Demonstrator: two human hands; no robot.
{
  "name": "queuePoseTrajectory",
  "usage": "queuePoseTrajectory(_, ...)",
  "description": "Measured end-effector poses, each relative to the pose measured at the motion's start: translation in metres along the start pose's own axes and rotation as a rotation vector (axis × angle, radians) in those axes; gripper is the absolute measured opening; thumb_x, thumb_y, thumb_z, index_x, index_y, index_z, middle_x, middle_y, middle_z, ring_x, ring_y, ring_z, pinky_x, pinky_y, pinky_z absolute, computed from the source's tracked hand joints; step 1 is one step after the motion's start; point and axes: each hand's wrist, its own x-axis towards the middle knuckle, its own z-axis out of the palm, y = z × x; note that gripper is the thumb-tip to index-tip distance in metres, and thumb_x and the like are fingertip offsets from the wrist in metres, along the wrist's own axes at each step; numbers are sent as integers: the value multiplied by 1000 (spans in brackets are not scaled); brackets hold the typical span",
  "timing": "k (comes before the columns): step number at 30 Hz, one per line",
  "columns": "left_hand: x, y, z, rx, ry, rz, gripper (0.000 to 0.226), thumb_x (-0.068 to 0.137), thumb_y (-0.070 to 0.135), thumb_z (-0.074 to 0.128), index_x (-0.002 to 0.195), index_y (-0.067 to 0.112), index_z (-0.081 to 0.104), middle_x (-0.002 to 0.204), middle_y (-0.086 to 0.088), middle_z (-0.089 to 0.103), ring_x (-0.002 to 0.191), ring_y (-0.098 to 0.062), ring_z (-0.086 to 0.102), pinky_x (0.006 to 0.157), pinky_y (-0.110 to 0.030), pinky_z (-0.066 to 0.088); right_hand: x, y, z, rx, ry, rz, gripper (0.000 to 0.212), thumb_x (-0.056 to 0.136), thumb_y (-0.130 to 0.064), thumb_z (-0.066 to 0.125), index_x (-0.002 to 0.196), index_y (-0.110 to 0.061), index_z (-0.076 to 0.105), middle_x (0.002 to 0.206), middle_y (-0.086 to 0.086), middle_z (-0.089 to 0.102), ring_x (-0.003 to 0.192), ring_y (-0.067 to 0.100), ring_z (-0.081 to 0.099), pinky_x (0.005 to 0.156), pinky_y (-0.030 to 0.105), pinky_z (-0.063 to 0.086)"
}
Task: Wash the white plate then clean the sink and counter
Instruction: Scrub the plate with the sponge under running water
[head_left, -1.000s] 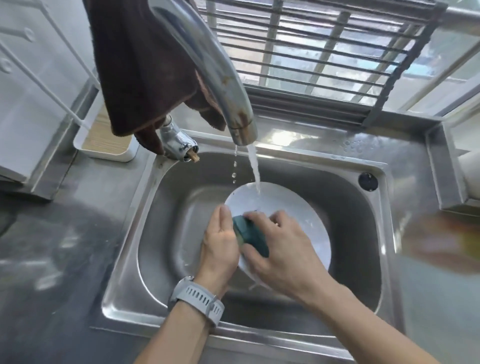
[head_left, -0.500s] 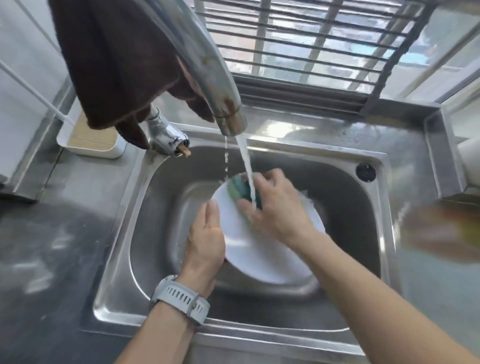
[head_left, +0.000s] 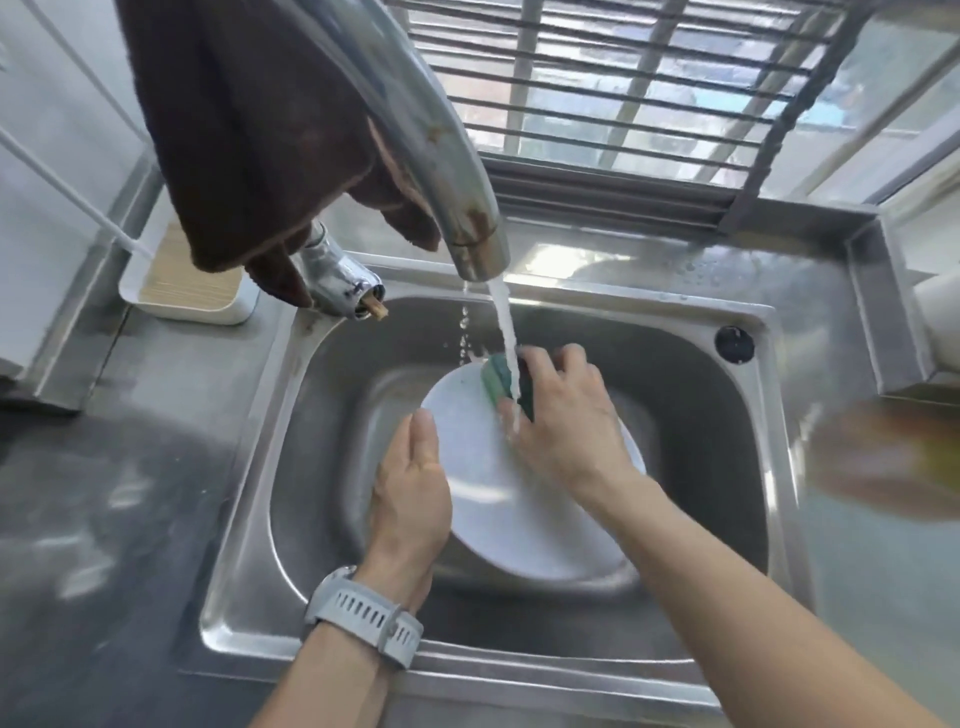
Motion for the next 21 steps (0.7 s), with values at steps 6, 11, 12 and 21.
queuePoseTrajectory(6, -9, 4, 2, 147, -34, 12, 33, 108, 48, 31, 102, 32, 59, 98, 17, 64, 103, -17, 60, 91, -36, 45, -36, 41, -2, -44, 33, 198, 49, 92, -44, 54, 137, -27, 43, 122, 7, 41, 109, 32, 47, 93, 45, 47)
queuePoseTrajectory(11, -13, -3, 6, 104, -19, -40, 44, 107, 53, 29, 125, 32, 63, 119, 18, 65, 115, -9, 58, 99, -29, 42, -25, -20, 15, 254, 6, 0, 46, 90, -47, 57, 134, -35, 48, 113, 0, 44, 102, 23, 51, 91, 37, 47)
queuePoseTrajectory(12, -10, -6, 5, 41, -12, -60, 49, 105, 58, 28, 128, 32, 63, 123, 16, 66, 116, -7, 60, 101, -30, 45, -35, -30, 15, 284, -26, -45, 45, 90, -47, 57, 133, -38, 49, 113, -1, 45, 102, 21, 50, 90, 35, 47)
queuePoseTrajectory(21, -6, -10, -9, -67, 120, 17, 27, 109, 43, 33, 97, 34, 56, 102, 13, 64, 103, -17, 61, 88, -30, 48, -120, 12, -25, 71, -174, -174, 50, 85, -57, 51, 134, -48, 46, 118, -16, 41, 105, 4, 44, 88, 15, 37)
